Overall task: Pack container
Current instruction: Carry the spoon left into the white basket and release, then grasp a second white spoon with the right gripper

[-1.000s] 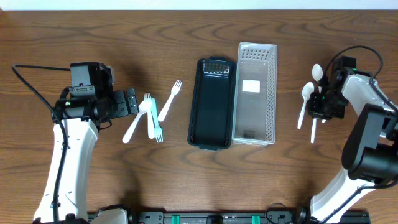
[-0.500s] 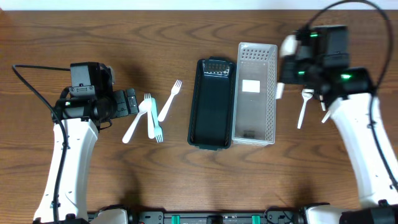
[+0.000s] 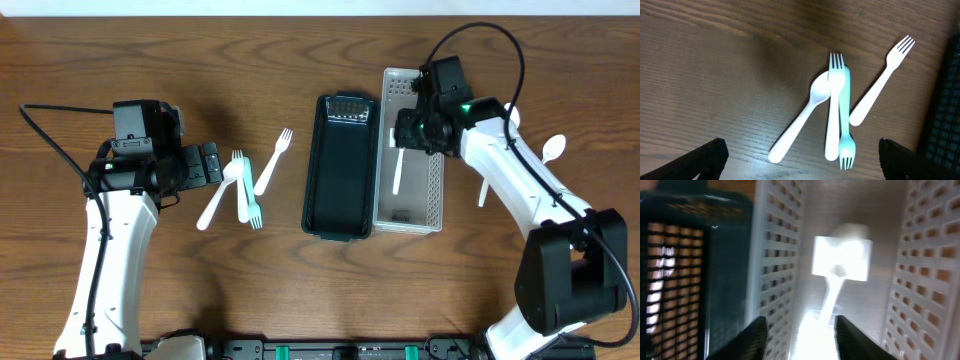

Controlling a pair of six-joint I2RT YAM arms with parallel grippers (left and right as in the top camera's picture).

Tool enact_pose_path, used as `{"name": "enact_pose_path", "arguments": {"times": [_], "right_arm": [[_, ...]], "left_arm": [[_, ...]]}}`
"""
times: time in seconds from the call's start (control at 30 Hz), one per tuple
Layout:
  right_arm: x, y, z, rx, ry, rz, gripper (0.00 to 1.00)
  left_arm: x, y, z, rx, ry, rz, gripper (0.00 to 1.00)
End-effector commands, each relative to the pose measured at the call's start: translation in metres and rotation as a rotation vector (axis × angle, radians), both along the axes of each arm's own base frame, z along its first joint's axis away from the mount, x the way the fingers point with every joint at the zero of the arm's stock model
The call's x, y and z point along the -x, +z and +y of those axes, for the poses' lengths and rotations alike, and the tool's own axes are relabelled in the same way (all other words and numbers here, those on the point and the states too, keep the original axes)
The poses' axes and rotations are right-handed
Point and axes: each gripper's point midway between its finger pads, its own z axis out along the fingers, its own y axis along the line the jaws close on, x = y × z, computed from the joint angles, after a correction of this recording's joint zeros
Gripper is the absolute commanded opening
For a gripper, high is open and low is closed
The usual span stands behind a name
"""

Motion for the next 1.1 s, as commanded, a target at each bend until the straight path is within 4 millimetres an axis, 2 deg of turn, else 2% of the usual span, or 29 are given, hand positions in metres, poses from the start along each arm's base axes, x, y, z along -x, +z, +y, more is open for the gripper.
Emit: {"name": "enact_pose_path", "arguments": {"times": [0.0, 0.07, 0.1, 0.17, 0.2, 0.27, 0.33, 0.43, 0.6, 0.9, 1.07], "right_arm": [[-0.018, 0.065, -0.006, -0.029, 0.061, -0.173, 0.55], [-0.025, 0.093, -0.035, 0.031, -0.006, -0.249, 0.55], [-0.027, 0.103, -0.056, 0.078, -0.064, -0.280, 0.55], [-0.027, 0.110, -0.098, 0.164, -0.173, -0.294, 0.55], [-0.025, 0.108, -0.118, 0.198, -0.221, -0.276, 0.53], [-0.017, 0.091, -0.152, 0.232, -0.292, -0.201, 0.49], [-0.004, 0.066, -0.176, 0.232, -0.370, -0.100, 0.48], [0.016, 0.026, -0.201, 0.223, -0.479, 0.054, 0.47], [0.024, -0.025, -0.210, 0.219, -0.529, 0.211, 0.47], [0.030, -0.079, -0.209, 0.228, -0.539, 0.346, 0.46], [0.035, -0.101, -0.206, 0.217, -0.542, 0.407, 0.42]], "left_arm": [[-0.005, 0.007, 0.000, 0.001, -0.012, -0.019, 0.98], [-0.005, 0.007, 0.000, 0.001, -0.012, -0.019, 0.98], [-0.005, 0.007, 0.000, 0.001, -0.012, -0.019, 0.98], [-0.005, 0.007, 0.000, 0.001, -0.012, -0.019, 0.98], [-0.005, 0.007, 0.000, 0.001, -0.012, -0.019, 0.98], [-0.005, 0.007, 0.000, 0.001, -0.012, -0.019, 0.98], [-0.005, 0.007, 0.000, 0.001, -0.012, -0.019, 0.98], [-0.005, 0.007, 0.000, 0.001, -0.012, -0.019, 0.98], [-0.005, 0.007, 0.000, 0.001, -0.012, -0.019, 0.98], [-0.005, 0.007, 0.000, 0.001, -0.012, -0.019, 0.98], [-0.005, 0.007, 0.000, 0.001, -0.012, -0.019, 0.98]]}}
